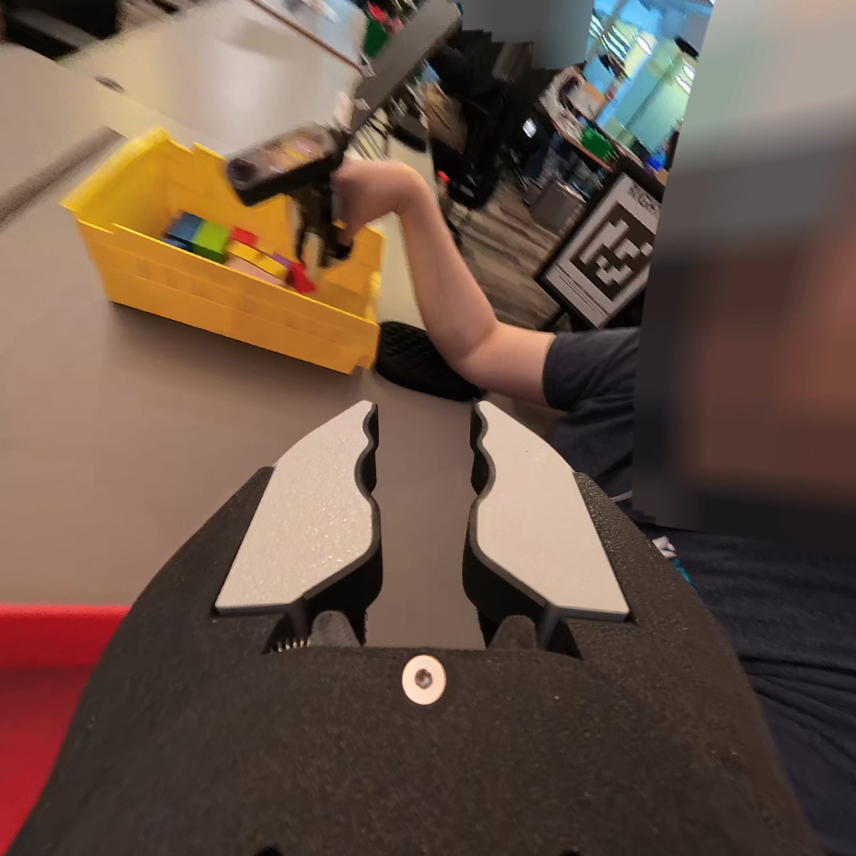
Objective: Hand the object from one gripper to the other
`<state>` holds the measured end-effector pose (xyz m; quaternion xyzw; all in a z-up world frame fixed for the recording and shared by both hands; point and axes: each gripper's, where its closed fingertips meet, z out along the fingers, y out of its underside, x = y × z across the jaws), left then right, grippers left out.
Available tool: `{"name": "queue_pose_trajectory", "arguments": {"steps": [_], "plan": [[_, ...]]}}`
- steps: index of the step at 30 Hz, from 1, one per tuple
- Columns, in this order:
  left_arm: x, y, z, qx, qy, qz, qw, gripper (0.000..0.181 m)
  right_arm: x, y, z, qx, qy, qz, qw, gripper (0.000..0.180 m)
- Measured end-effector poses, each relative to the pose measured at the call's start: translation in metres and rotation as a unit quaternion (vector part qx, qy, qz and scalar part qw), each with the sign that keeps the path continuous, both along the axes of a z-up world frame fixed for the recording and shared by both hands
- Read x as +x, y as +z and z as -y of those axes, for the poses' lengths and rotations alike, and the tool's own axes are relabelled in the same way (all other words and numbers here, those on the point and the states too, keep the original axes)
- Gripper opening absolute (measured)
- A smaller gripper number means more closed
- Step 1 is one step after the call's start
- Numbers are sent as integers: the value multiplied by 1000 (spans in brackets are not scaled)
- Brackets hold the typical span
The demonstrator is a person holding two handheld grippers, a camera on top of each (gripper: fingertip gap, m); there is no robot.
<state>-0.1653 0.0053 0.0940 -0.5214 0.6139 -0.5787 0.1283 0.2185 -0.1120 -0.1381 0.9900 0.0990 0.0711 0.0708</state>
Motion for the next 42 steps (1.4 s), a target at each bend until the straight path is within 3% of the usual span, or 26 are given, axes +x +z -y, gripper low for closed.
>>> {"name": "queue_pose_trajectory", "arguments": {"steps": [4,7,10,13,16,21,23,24,26,29,33,37,42], "plan": [[-2,-2,-65,83,166,10,983,35,-1,32,4,44,1,33,998,36],[-14,-1,-131,193,321,39,926,42,-6,65,1,116,15,55,992,36],[-24,-17,-163,246,379,80,888,59,-12,98,-8,203,39,70,976,36],[-21,-50,-180,255,366,52,893,45,-15,118,-13,255,65,85,961,36],[-18,-94,-196,260,356,-36,897,50,-17,124,-15,271,84,88,955,36],[-18,-154,-217,383,324,-120,857,56,-20,117,-14,261,104,72,957,36],[-23,-177,-219,398,309,-182,845,34,-18,114,-14,258,108,67,958,36],[-23,-185,-219,391,294,-203,848,35,-18,112,-14,256,107,63,959,36],[-19,-191,-218,385,259,-222,857,46,-16,110,-14,253,105,59,960,36],[-16,-189,-226,447,206,-229,840,51,-15,110,-16,253,106,54,960,36],[-7,-199,-234,518,128,-216,818,43,-17,108,-19,253,112,46,960,36],[-7,-220,-244,527,83,-261,805,53,-18,103,-15,243,114,42,962,36],[-4,-232,-249,525,41,-273,805,51,-14,102,-14,241,107,39,964,36]]}}
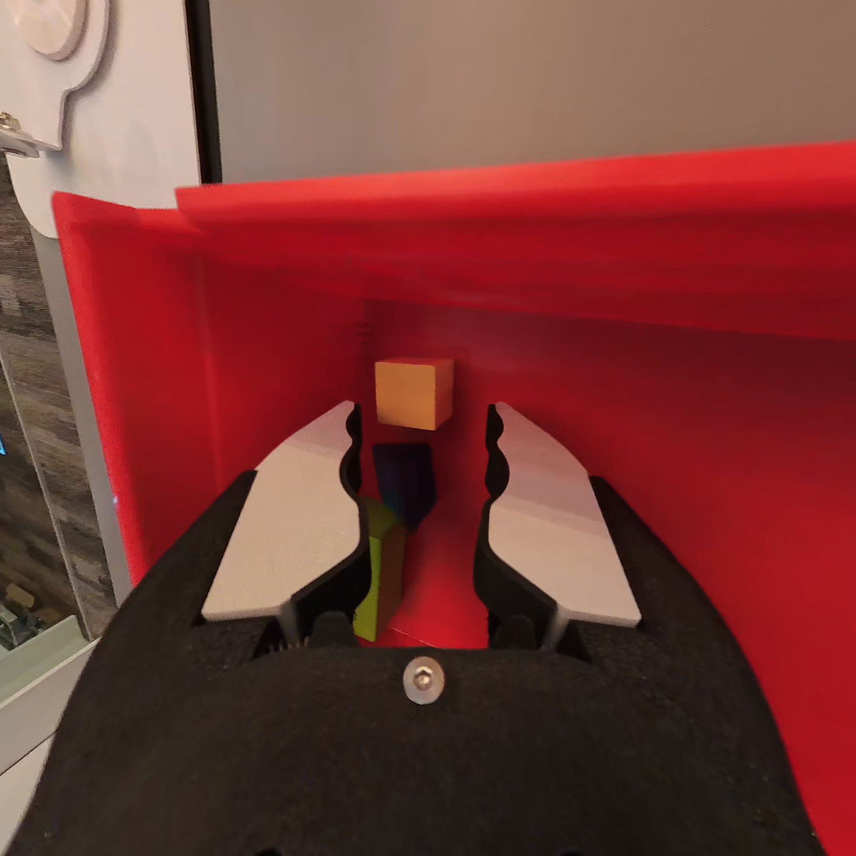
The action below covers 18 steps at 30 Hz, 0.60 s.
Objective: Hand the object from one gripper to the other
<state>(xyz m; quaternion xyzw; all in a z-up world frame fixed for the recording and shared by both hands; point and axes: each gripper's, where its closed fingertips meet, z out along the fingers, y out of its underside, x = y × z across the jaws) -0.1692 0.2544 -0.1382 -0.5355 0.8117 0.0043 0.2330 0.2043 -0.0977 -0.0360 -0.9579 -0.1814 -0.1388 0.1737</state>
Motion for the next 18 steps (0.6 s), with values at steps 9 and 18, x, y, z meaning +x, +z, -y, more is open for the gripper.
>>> {"name": "queue_pose_trajectory", "arguments": {"steps": [9,18], "plan": [[4,-8,-10,-34,2,0,999,44,1,-10,1,-27,1,-4,1000,34],[1,-10,-3,-61,12,-13,998,31,1,-13,3,-39,1,-7,999,32]]}}
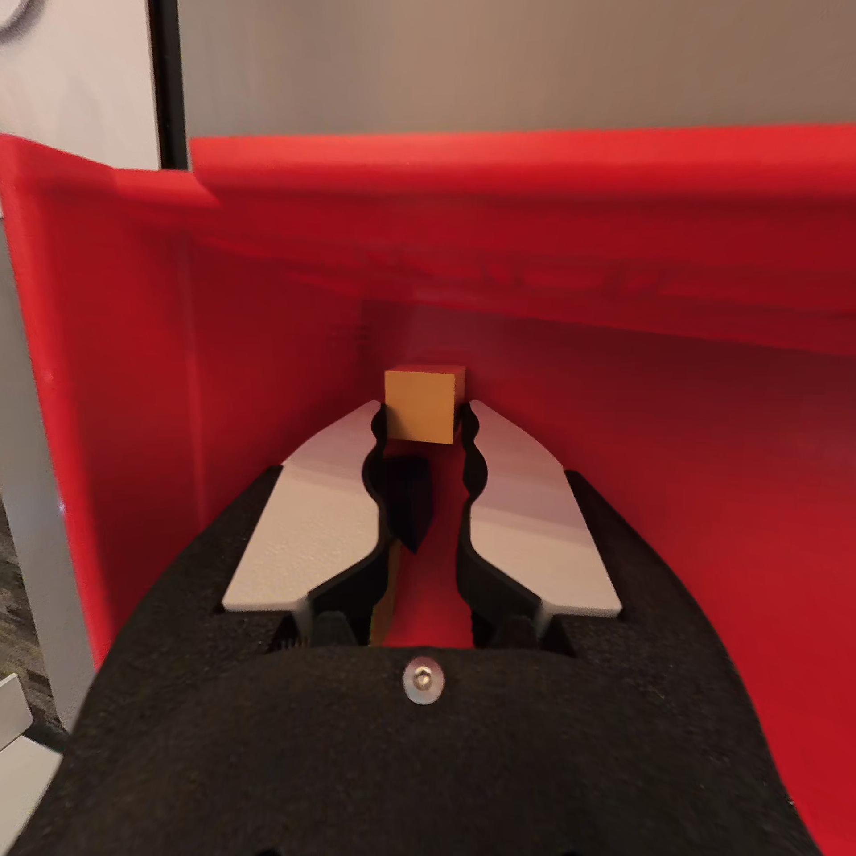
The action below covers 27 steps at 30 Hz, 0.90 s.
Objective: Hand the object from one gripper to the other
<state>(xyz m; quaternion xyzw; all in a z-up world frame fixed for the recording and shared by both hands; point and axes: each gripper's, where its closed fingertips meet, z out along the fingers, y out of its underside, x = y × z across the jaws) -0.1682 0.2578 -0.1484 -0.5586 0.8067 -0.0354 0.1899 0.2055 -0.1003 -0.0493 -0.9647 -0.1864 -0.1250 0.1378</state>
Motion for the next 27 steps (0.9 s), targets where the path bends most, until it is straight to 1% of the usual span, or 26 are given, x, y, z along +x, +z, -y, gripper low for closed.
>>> {"name": "queue_pose_trajectory", "arguments": {"steps": [4,7,8,10,12,13,14,15,17,18,19,20,22,24,25,27], "plan": [[-11,13,1,24,12,-3,1000,30,-2,2,-4,5,6,3,1000,32],[-23,41,-2,57,56,22,997,30,-7,12,-8,24,15,15,999,29],[-25,54,2,51,74,42,995,30,-11,19,-11,39,24,22,999,29],[-23,87,14,24,102,113,988,30,-26,38,-22,84,57,40,994,29],[-16,123,34,-22,113,201,973,30,-45,62,-39,145,108,77,980,29],[-12,142,46,-55,121,245,960,30,-58,74,-50,179,139,93,970,29],[-7,161,60,-103,123,291,943,30,-75,86,-62,214,170,105,956,32],[-1,182,77,-160,123,338,919,30,-93,99,-74,252,201,118,939,37],[9,226,113,-290,105,423,852,30,-138,124,-100,337,260,128,896,45],[12,244,131,-353,88,446,818,29,-164,132,-109,373,290,117,873,46],[14,256,147,-400,76,457,790,29,-191,138,-115,406,322,102,849,50],[17,264,162,-435,69,461,770,29,-216,142,-118,435,353,89,824,52],[25,273,195,-482,49,458,745,29,-256,153,-114,488,401,83,771,57],[34,276,222,-495,33,455,740,29,-285,168,-102,541,427,73,721,60],[39,277,232,-500,26,455,736,29,-296,173,-95,560,438,61,701,60],[48,280,250,-528,13,451,720,29,-308,181,-87,587,443,49,676,59]]}}
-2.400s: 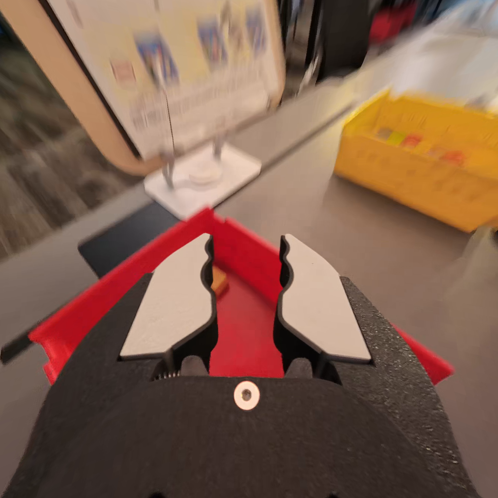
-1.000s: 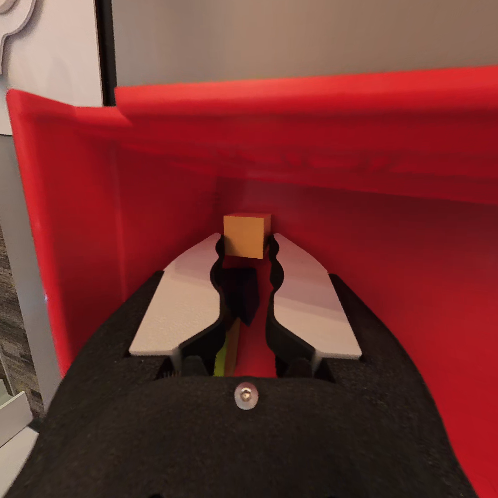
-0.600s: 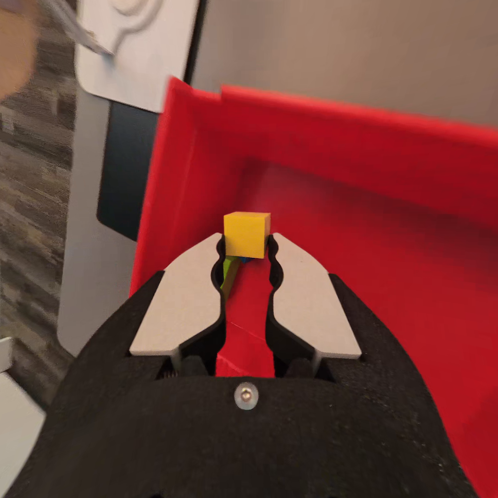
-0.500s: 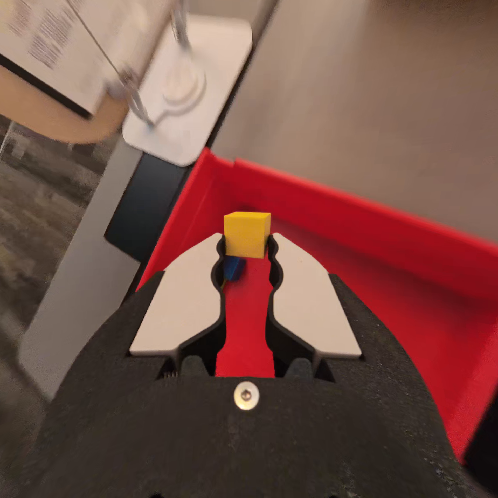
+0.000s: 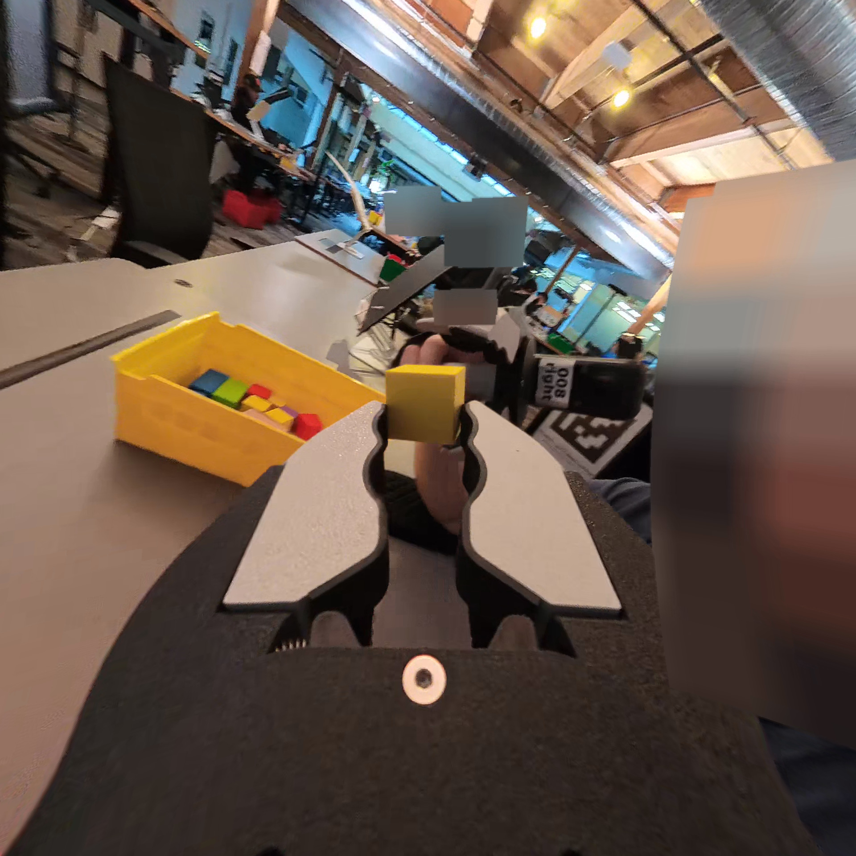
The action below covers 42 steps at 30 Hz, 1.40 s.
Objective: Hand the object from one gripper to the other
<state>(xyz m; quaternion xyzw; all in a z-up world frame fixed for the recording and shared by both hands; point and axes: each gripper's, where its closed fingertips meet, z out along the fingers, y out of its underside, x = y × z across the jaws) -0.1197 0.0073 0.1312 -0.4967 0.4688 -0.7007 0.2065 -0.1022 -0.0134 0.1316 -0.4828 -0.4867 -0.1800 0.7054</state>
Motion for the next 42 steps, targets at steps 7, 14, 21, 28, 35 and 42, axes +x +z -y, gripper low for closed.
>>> {"name": "queue_pose_trajectory", "arguments": {"steps": [7,14,21,28,35,42], "plan": [[31,5,30,-12,-64,-4,998,29,8,9,-2,65,-46,10,997,38],[41,-4,40,39,-70,8,997,29,10,4,-4,30,-46,6,998,29],[28,-10,45,103,-85,12,991,52,52,6,5,-55,-88,18,994,29],[21,-23,40,140,-63,-48,987,47,222,-129,50,-485,-237,-31,841,29],[23,-32,43,147,-78,-70,984,43,278,-248,63,-689,-275,-62,667,29],[20,-26,31,166,-48,-55,983,38,297,-275,79,-734,-344,-45,583,29]]}}
